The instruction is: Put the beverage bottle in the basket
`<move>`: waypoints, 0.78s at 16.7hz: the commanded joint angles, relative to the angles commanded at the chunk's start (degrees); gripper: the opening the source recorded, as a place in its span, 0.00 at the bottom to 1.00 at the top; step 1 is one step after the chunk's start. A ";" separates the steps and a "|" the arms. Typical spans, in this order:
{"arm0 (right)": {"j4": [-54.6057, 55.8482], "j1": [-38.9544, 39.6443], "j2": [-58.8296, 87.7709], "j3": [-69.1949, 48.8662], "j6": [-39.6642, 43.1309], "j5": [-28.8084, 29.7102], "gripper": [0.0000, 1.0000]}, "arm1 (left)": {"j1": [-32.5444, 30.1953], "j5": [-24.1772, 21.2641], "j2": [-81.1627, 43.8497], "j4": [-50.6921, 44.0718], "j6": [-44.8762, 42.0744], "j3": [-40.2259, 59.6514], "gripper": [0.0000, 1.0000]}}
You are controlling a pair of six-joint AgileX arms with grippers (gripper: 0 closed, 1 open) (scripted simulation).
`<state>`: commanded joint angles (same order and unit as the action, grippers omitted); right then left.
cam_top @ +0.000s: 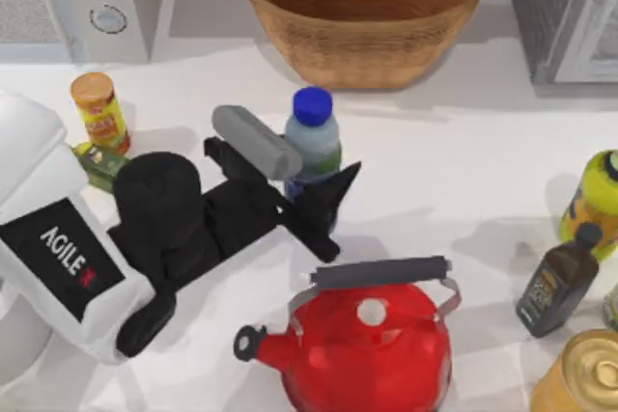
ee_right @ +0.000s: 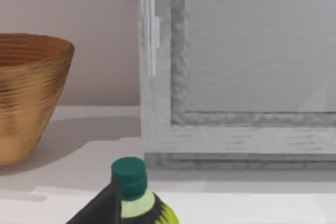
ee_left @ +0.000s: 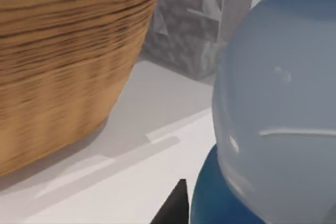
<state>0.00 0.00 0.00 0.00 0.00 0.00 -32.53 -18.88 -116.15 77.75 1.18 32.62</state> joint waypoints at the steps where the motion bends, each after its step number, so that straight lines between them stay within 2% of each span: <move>1: 0.00 0.00 0.00 0.00 0.00 0.00 1.00 | 0.44 -0.50 3.01 -0.84 -0.06 -2.33 0.00; 7: 0.00 0.00 0.00 0.00 0.00 0.00 1.00 | 5.71 -2.78 18.76 -3.15 -1.83 -10.99 0.00; 13: 0.00 0.00 0.00 0.00 0.00 0.00 1.00 | 6.99 -2.82 20.20 -3.35 -2.22 -11.80 0.00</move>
<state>0.00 0.00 0.00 0.00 0.00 0.00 -25.54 -21.70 -95.95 74.41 -1.04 20.82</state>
